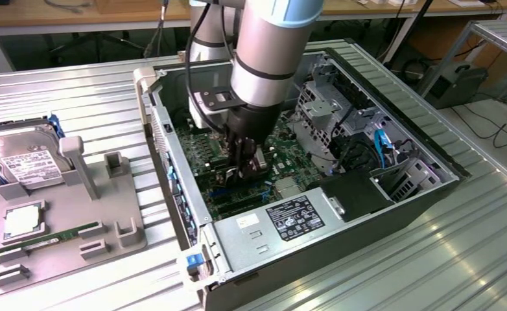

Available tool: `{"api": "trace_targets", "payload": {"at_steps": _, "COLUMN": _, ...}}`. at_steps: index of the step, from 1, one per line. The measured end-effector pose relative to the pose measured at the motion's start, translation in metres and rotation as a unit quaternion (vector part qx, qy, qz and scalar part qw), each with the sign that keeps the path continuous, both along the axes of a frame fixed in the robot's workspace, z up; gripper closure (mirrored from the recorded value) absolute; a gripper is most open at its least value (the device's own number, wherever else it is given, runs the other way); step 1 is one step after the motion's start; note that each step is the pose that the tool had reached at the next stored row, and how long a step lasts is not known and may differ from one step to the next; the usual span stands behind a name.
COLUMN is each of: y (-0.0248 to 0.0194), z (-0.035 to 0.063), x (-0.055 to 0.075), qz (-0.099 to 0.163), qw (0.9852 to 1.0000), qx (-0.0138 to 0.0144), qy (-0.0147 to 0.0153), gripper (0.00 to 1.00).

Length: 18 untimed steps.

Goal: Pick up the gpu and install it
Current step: 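Insert the gpu into the slot, then press down on the gpu until it lock into place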

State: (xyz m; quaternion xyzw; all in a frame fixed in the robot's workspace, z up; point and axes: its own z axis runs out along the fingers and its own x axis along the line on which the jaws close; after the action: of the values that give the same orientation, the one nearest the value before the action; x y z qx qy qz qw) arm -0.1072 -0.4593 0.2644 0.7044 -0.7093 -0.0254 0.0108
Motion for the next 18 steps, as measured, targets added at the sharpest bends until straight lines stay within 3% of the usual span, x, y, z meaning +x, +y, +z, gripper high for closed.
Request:
{"api": "trace_targets", "payload": {"at_steps": 3, "y": 0.0001, "z": 0.0164, "x": 0.0, "qz": 0.0, "qw": 1.0, "qx": 0.0, "qy": 0.0001, "gripper": 0.6}}
{"api": "trace_targets", "payload": {"at_steps": 6, "y": 0.0003, "z": 0.0263, "x": 0.0, "qz": 0.0, "qw": 1.0, "qx": -0.0001, "qy": 0.0, "gripper": 0.61}}
{"api": "trace_targets", "payload": {"at_steps": 8, "y": 0.0004, "z": 0.0263, "x": 0.0, "qz": 0.0, "qw": 1.0, "qx": 0.0001, "qy": -0.0004, "gripper": 0.61}}
{"api": "trace_targets", "payload": {"at_steps": 10, "y": 0.0005, "z": 0.0264, "x": 0.0, "qz": 0.0, "qw": 1.0, "qx": 0.0, "qy": -0.0004, "gripper": 0.8}}
{"api": "trace_targets", "payload": {"at_steps": 12, "y": 0.0005, "z": 0.0264, "x": 0.0, "qz": 0.0, "qw": 1.0, "qx": 0.0, "qy": -0.0004, "gripper": 0.89}}
{"api": "trace_targets", "payload": {"at_steps": 18, "y": 0.0005, "z": 0.0264, "x": 0.0, "qz": 0.0, "qw": 1.0, "qx": 0.0, "qy": -0.0004, "gripper": 0.89}}
